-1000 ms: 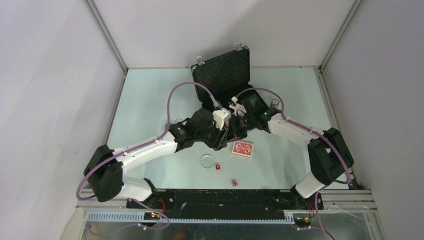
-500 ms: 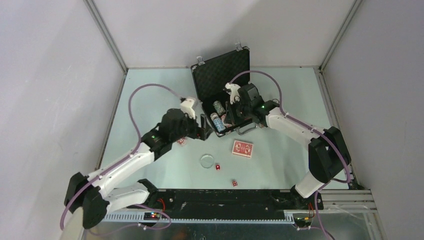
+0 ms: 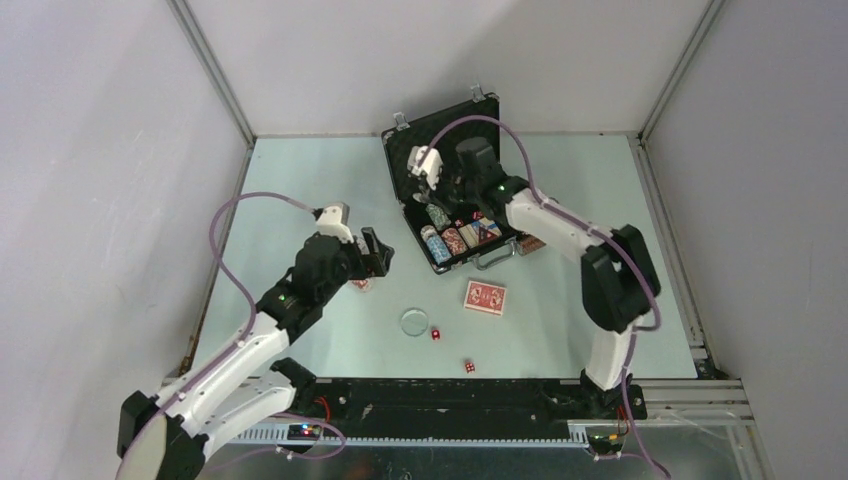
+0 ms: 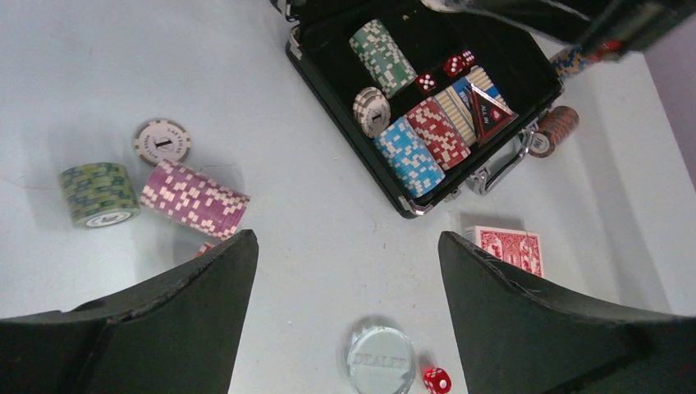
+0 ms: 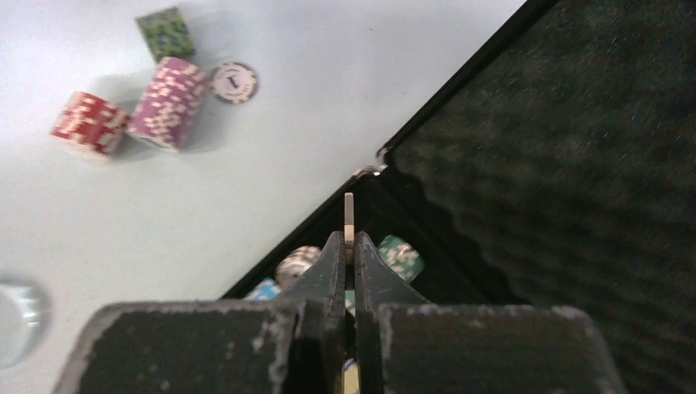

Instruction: Pack up texas hold em set

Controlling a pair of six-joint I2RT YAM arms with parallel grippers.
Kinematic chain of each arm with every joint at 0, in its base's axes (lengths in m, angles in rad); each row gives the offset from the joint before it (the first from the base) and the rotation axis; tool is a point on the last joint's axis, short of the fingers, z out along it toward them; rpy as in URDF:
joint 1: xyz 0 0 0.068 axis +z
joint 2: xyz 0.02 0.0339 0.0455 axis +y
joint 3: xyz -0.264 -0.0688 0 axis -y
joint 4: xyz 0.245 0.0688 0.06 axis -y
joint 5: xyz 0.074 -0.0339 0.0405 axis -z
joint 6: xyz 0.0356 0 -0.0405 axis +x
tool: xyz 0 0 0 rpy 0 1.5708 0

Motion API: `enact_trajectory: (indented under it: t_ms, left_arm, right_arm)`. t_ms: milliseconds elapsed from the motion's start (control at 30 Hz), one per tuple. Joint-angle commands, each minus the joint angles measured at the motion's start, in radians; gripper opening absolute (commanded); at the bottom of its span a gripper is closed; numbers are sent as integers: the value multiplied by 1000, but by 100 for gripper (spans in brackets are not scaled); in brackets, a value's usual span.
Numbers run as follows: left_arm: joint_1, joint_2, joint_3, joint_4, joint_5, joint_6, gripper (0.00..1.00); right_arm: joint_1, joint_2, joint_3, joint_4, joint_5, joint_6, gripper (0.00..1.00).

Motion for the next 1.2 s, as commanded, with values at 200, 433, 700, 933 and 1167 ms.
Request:
enact_trajectory:
  t_ms: [200, 433, 700, 933, 1167]
  left_arm:
    - [10, -153, -72, -4, -110, -36, 87]
    - [10, -167, -95, 5, -115, -46, 86]
    - [10, -149, -102, 15, -109, -47, 86]
    - [10, -156, -108, 17, -114, -45, 86]
    - [11, -163, -113, 5, -120, -42, 86]
  right_arm:
    - [-26, 287, 404, -332, -141, -341, 0]
    - [-24, 411, 567, -477, -136, -444, 0]
    - [-21, 493, 637, -571, -103, -503, 0]
    - [-20, 563, 713, -616, -83, -507, 0]
    - [-11, 608, 742, -652, -78, -536, 0]
